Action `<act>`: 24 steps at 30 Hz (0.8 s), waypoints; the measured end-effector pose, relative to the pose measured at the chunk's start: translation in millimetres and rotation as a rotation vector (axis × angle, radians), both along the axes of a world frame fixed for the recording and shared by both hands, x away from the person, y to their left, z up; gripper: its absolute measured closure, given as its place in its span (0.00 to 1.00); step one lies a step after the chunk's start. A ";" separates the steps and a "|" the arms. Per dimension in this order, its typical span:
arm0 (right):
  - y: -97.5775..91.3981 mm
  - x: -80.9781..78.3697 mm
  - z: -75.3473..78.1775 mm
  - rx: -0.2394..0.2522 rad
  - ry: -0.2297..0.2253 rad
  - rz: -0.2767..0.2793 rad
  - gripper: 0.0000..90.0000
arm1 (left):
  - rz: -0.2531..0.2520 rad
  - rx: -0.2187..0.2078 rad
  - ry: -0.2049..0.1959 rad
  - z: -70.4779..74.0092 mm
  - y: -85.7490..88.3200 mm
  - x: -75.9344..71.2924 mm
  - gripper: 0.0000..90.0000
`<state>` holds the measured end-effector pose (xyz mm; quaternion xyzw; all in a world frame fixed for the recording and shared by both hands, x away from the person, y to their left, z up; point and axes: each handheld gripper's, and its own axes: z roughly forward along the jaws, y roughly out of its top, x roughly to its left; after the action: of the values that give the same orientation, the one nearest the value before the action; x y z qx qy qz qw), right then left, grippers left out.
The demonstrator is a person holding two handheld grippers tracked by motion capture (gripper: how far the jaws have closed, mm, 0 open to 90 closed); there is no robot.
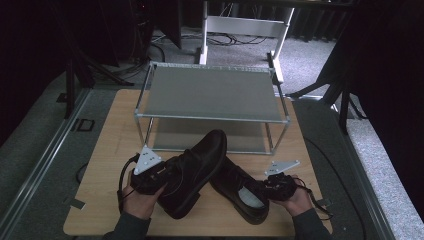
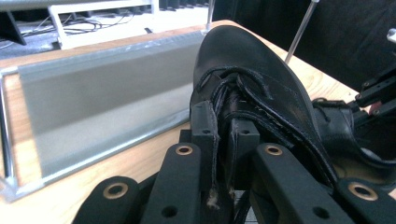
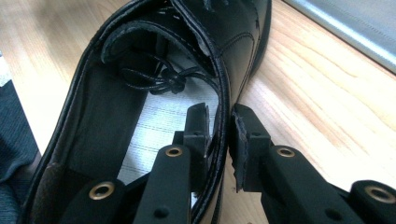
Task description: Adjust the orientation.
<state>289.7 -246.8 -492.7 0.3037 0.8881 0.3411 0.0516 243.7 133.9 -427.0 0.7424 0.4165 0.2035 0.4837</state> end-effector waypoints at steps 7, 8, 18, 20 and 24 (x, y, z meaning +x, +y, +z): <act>0.6 -4.7 -0.2 0.003 0.001 0.004 0.80 | -0.034 0.011 0.012 8.0 -17.0 17.6 0.94; 0.6 -4.7 -0.1 0.001 -0.005 -0.004 0.75 | -0.038 0.016 0.020 9.1 -19.9 21.2 0.94; -1.9 -11.9 18.7 0.038 -0.069 -0.014 0.56 | -0.057 0.094 0.067 13.7 -56.6 50.7 0.94; -2.3 -12.9 21.8 0.049 -0.083 -0.018 0.56 | -0.058 0.107 0.078 13.1 -63.9 56.4 0.94; -2.5 -14.7 26.9 0.068 -0.106 -0.031 0.56 | -0.067 0.120 0.097 14.1 -76.3 67.8 0.94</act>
<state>274.9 -249.2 -465.8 0.3005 0.8673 0.3857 0.0934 311.6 57.6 -412.9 0.7926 0.4013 0.1755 0.4242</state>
